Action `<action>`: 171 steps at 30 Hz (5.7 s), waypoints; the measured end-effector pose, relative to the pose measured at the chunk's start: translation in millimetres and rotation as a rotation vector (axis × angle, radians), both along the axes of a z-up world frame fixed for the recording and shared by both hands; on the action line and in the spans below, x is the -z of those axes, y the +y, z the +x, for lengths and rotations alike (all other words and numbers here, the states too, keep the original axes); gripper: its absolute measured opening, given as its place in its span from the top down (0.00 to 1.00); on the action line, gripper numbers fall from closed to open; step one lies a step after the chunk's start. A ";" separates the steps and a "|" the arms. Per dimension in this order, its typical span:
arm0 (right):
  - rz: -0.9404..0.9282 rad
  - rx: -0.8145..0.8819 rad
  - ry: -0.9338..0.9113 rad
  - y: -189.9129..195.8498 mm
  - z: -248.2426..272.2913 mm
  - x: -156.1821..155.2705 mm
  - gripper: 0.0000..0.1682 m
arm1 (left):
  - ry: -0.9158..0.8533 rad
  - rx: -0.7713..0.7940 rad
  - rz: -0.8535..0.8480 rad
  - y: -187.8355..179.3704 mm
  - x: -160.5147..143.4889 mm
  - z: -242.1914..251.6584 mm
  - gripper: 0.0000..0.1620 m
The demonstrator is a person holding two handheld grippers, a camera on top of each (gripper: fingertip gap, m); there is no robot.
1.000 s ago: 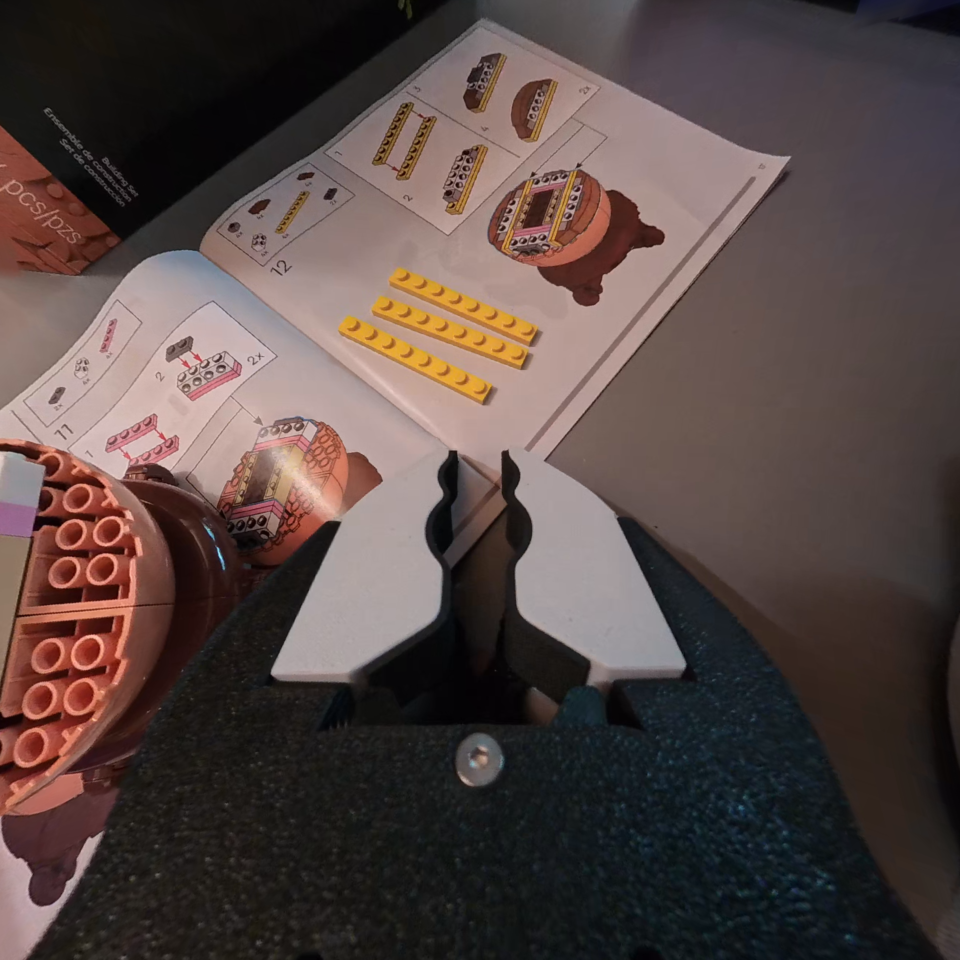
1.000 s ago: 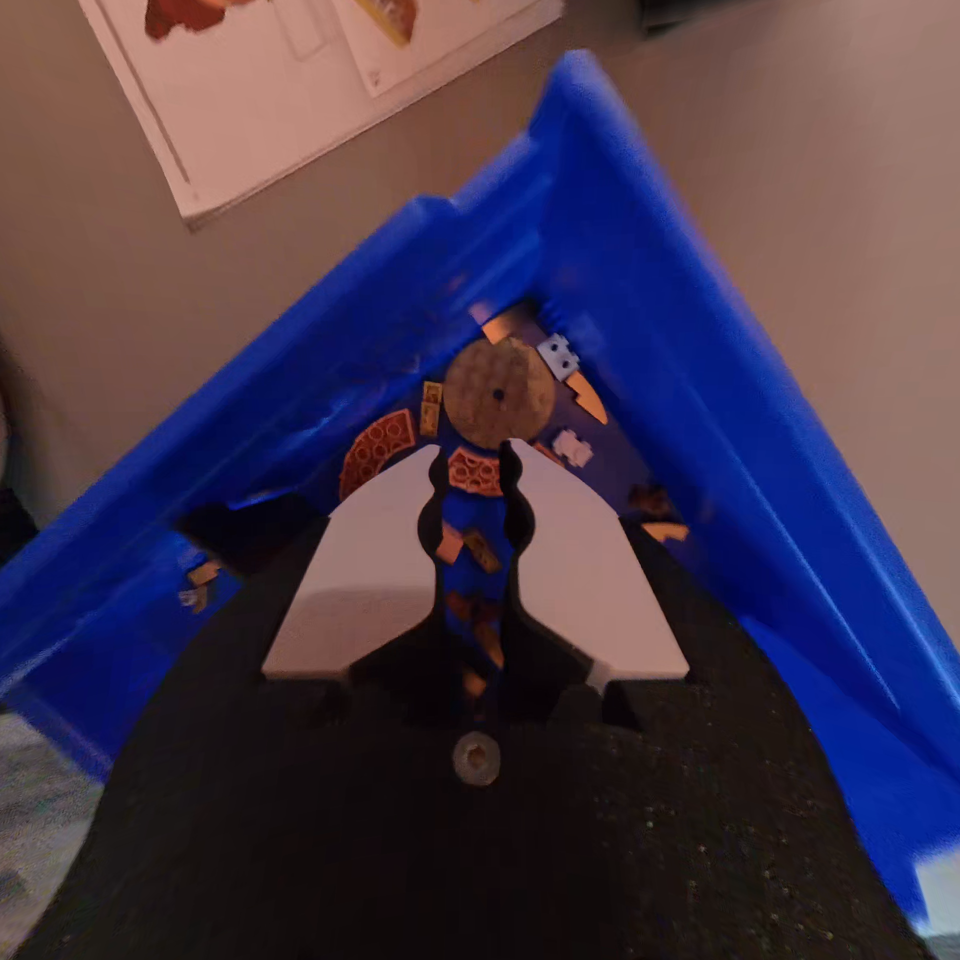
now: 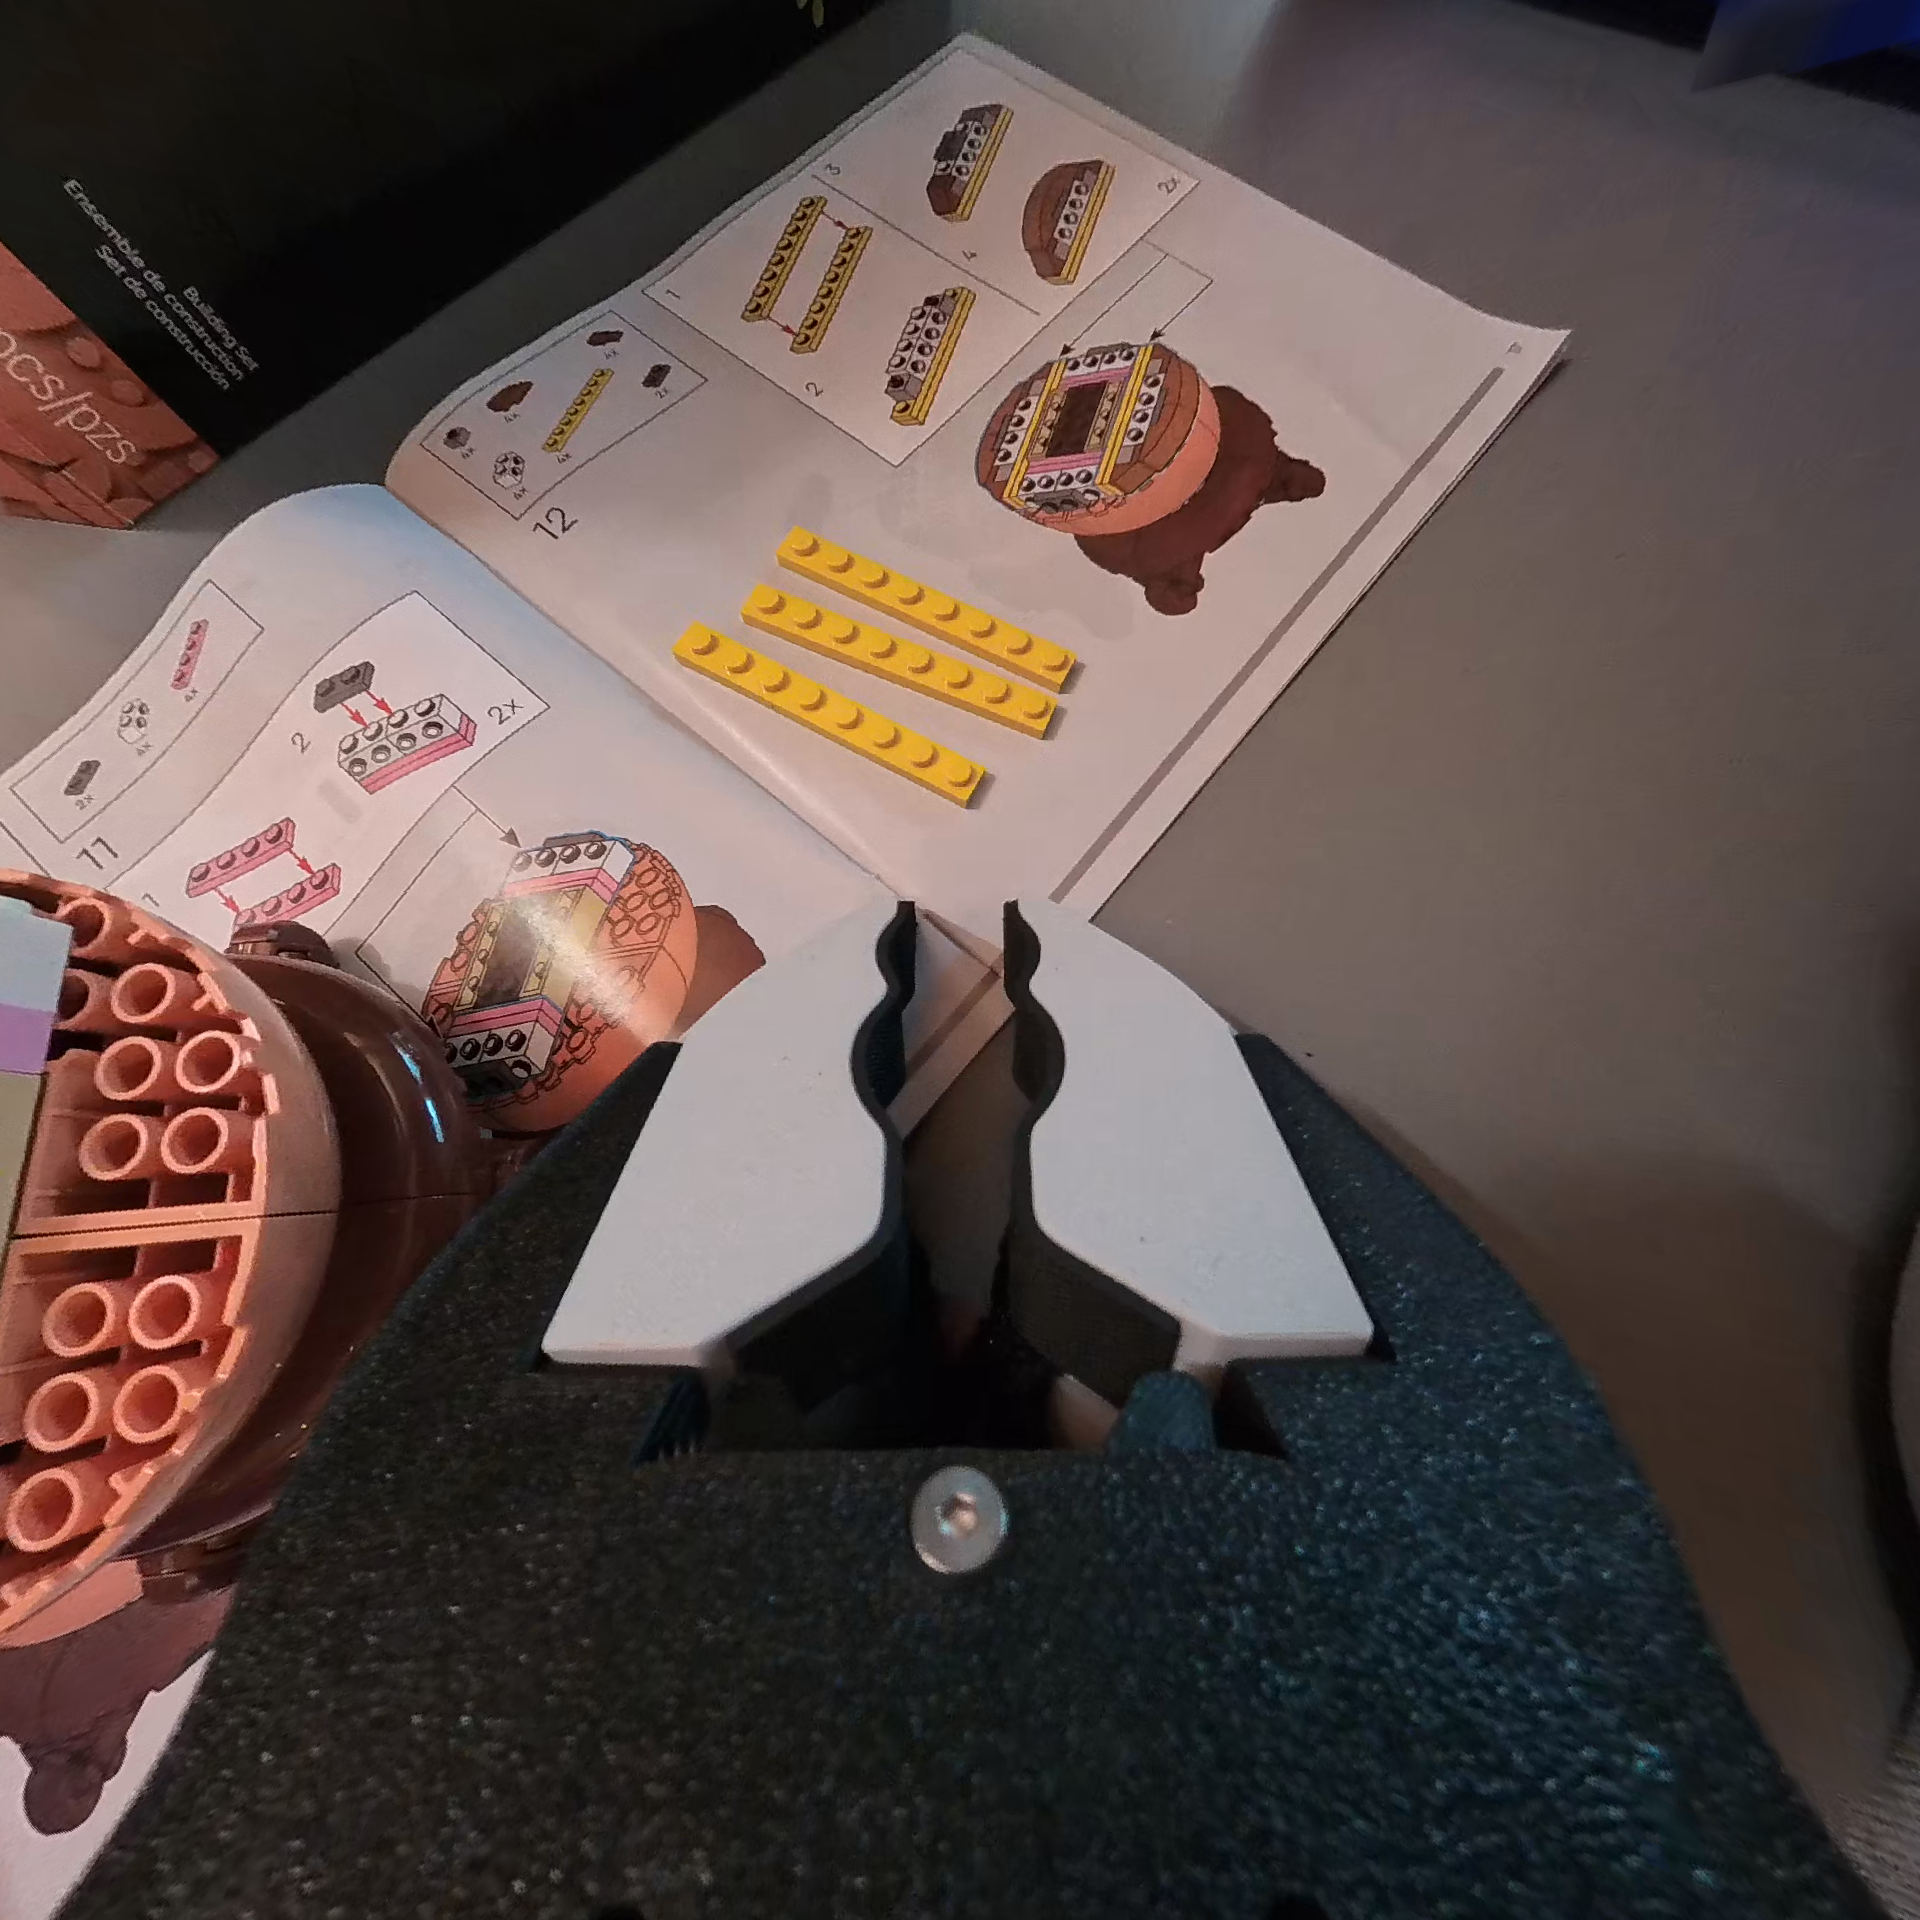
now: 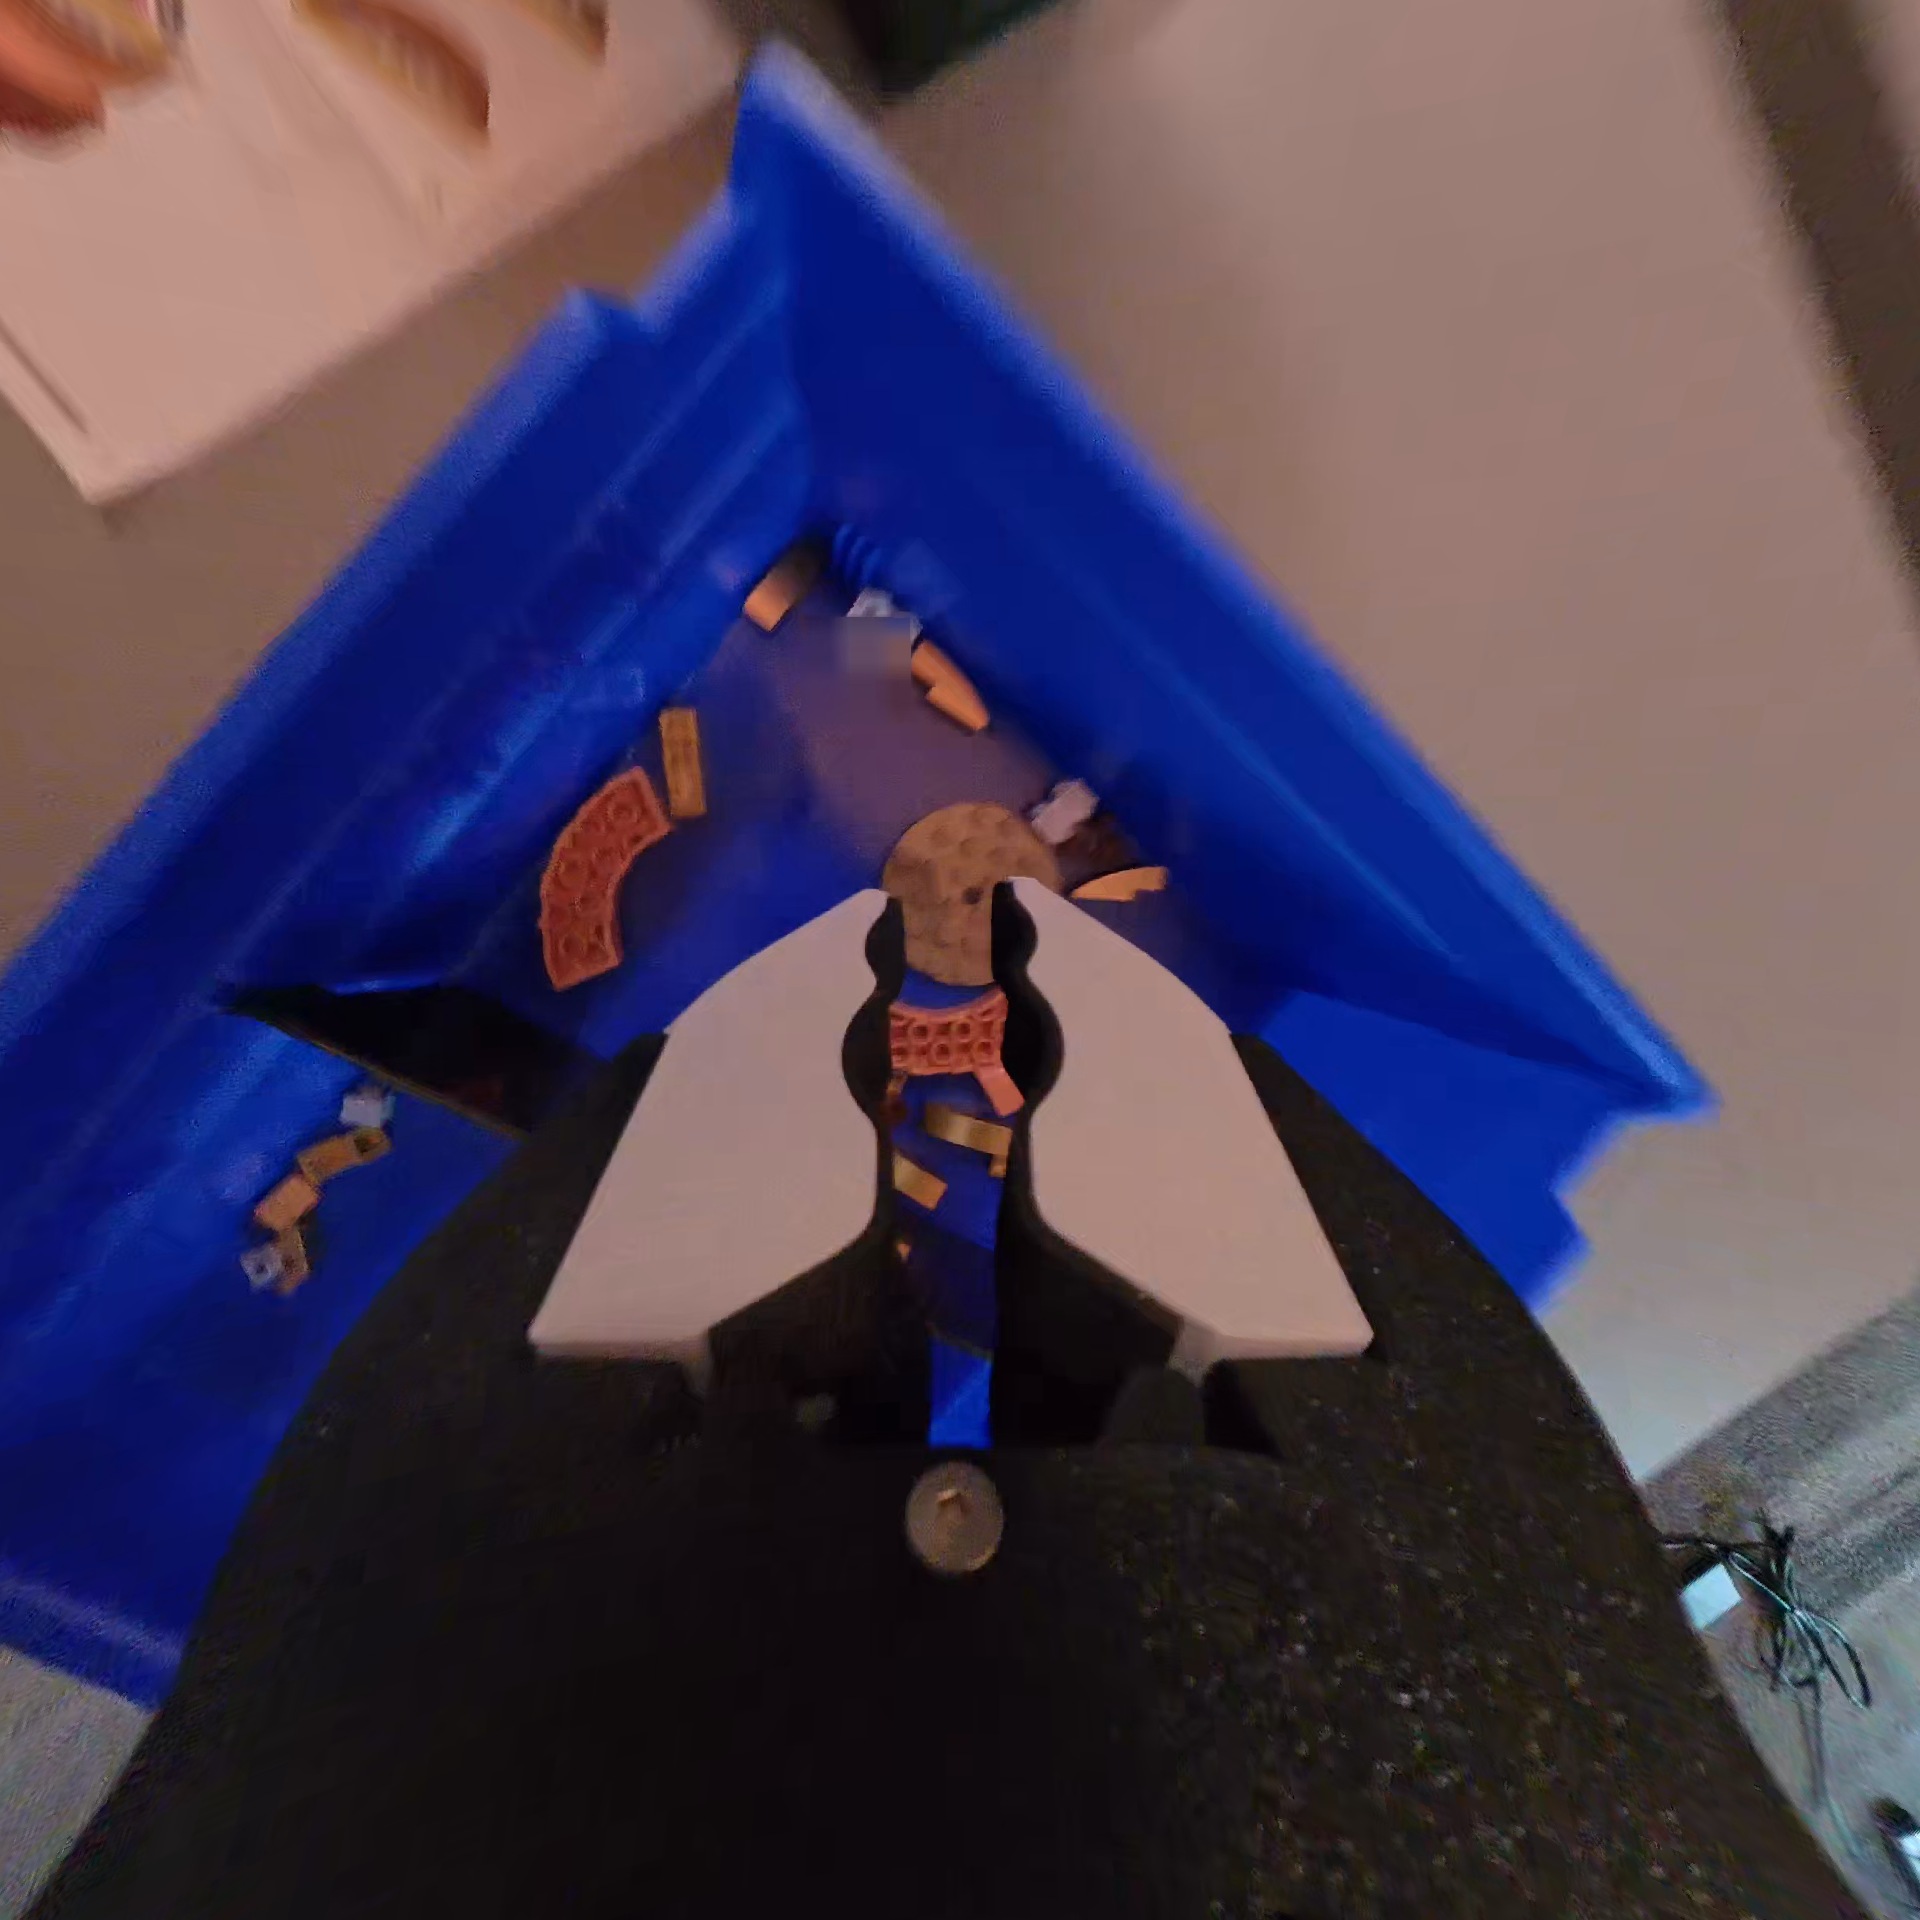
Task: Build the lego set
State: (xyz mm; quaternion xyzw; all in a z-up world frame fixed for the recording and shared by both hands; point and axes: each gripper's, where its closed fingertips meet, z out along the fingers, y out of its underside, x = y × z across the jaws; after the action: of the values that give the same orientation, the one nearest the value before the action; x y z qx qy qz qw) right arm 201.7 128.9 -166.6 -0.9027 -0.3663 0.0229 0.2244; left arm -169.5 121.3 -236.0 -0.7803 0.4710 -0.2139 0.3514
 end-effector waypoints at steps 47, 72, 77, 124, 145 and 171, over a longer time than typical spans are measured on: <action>0.681 0.347 0.443 -4.0 -223.2 17.1 0.70 | -0.243 -0.079 0.234 -8.5 -47.2 -17.9 0.68; 0.608 0.336 0.406 -1.1 -227.1 27.8 0.98 | -0.131 -0.098 0.186 -2.7 -29.7 -15.9 0.95; 0.549 0.359 0.427 1.2 -225.7 33.7 0.98 | -0.129 -0.073 0.164 -5.2 -27.7 -13.7 0.94; 0.488 0.100 0.412 -6.1 -257.1 40.3 0.96 | 0.299 -0.105 0.192 -25.6 -159.4 -316.3 1.00; 0.455 0.153 0.431 -2.2 -251.9 42.8 0.97 | 0.876 0.465 0.188 -10.5 -17.8 -330.7 1.00; 0.408 0.081 0.293 -5.0 -260.9 58.8 0.97 | 0.819 0.549 0.034 -22.2 -8.9 -330.8 0.98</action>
State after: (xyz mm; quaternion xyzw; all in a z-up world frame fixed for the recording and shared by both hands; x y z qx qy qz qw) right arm -59.2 123.9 -225.4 -0.8397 -0.2905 0.0700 0.4534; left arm -500.3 99.1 -227.2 -0.6415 0.7621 0.0336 0.0807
